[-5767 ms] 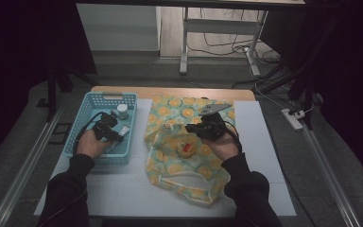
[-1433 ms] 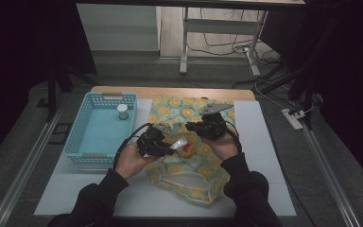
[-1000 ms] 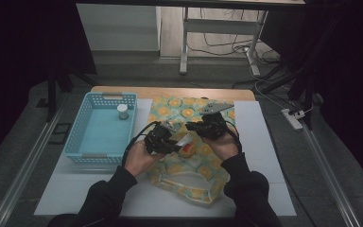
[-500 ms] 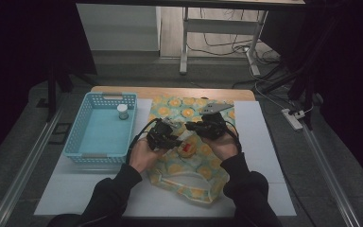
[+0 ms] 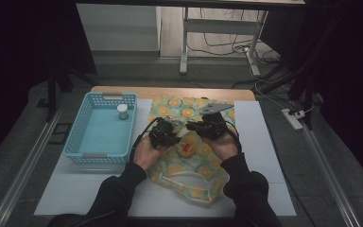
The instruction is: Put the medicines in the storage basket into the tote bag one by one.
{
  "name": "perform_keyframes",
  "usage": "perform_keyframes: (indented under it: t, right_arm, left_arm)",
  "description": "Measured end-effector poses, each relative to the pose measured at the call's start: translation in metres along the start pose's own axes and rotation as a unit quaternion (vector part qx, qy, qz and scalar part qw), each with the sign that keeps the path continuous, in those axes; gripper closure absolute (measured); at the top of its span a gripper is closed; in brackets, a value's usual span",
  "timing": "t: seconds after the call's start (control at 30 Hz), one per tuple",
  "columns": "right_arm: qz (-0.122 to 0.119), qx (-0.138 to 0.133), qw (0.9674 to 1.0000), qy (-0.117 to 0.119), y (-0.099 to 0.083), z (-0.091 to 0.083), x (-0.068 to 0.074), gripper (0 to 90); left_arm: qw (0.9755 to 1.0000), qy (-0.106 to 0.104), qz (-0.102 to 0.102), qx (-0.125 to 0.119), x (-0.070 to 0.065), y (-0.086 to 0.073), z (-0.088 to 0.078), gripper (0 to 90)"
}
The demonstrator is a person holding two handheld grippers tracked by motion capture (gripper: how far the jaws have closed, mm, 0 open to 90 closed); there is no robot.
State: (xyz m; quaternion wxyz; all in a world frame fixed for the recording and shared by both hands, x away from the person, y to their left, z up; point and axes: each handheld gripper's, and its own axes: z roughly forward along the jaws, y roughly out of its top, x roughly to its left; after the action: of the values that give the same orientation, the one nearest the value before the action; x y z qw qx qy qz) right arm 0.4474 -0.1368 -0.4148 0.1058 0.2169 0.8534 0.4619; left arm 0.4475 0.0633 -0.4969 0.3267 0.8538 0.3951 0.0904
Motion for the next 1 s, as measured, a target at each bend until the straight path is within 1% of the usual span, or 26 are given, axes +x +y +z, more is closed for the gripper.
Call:
perform_keyframes:
  t: [0.07, 0.17, 0.23, 0.3, 0.4, 0.53, 0.6, 0.67, 0.7, 0.73, 0.8, 0.87, 0.93, 1.0]
  right_arm:
    - [0.000, 0.001, 1.0000, 0.001, 0.000, 0.001, 0.000, 90.0]
    - [0.000, 0.003, 1.0000, 0.002, -0.001, 0.003, 0.000, 90.0]
    - [0.000, 0.006, 1.0000, 0.001, -0.001, 0.003, 0.000, 90.0]
    - [0.000, 0.006, 1.0000, 0.001, -0.001, 0.004, 0.000, 90.0]
    - [0.000, 0.006, 1.0000, 0.002, -0.002, 0.004, 0.000, 90.0]
    - [-0.001, 0.005, 1.0000, 0.002, -0.001, 0.004, 0.001, 90.0]
    - [-0.002, 0.004, 1.0000, 0.004, -0.001, 0.003, 0.001, 90.0]
    - [-0.001, 0.004, 1.0000, 0.004, 0.000, 0.003, 0.001, 90.0]
    - [-0.001, 0.004, 1.0000, 0.005, -0.001, 0.003, 0.001, 90.0]
    - [0.000, 0.006, 1.0000, 0.004, -0.001, 0.003, 0.000, 90.0]
    - [0.001, 0.007, 1.0000, 0.004, -0.002, 0.003, -0.001, 90.0]
    - [0.003, 0.007, 1.0000, 0.004, -0.002, 0.002, -0.002, 90.0]
    - [0.002, 0.007, 1.0000, 0.004, -0.002, 0.002, -0.002, 90.0]
    - [0.003, 0.007, 1.0000, 0.005, -0.002, 0.002, -0.002, 90.0]
  left_arm:
    - [1.0000, -0.004, -0.007, -0.003, 0.002, 0.000, 0.002, 72.8]
    - [0.9999, -0.002, -0.014, -0.005, 0.004, 0.001, 0.004, 72.7]
    - [0.9999, -0.001, -0.013, -0.003, 0.005, 0.001, 0.006, 72.4]
    - [0.9998, 0.002, -0.016, -0.008, 0.005, 0.000, 0.007, 71.0]
    - [0.9997, -0.006, -0.021, -0.013, 0.006, 0.000, 0.005, 62.4]
    - [0.9997, -0.012, -0.019, -0.012, 0.003, -0.002, -0.001, 52.5]
    - [0.9997, -0.016, -0.016, -0.008, 0.002, -0.003, -0.005, 47.8]
    - [0.9995, -0.025, -0.015, -0.010, 0.000, -0.004, -0.010, 43.9]
    - [0.9991, -0.037, -0.016, -0.013, -0.001, -0.005, -0.012, 41.8]
    - [0.9988, -0.044, -0.014, -0.015, -0.002, -0.006, -0.014, 39.4]
    - [0.9989, -0.044, 0.001, -0.015, -0.004, -0.007, -0.020, 36.0]
    - [0.9985, -0.050, 0.014, -0.019, -0.006, -0.009, -0.025, 29.7]
    - [0.9981, -0.055, 0.018, -0.020, -0.007, -0.011, -0.032, 27.1]
    - [0.9975, -0.064, 0.015, -0.025, -0.006, -0.013, -0.040, 23.4]
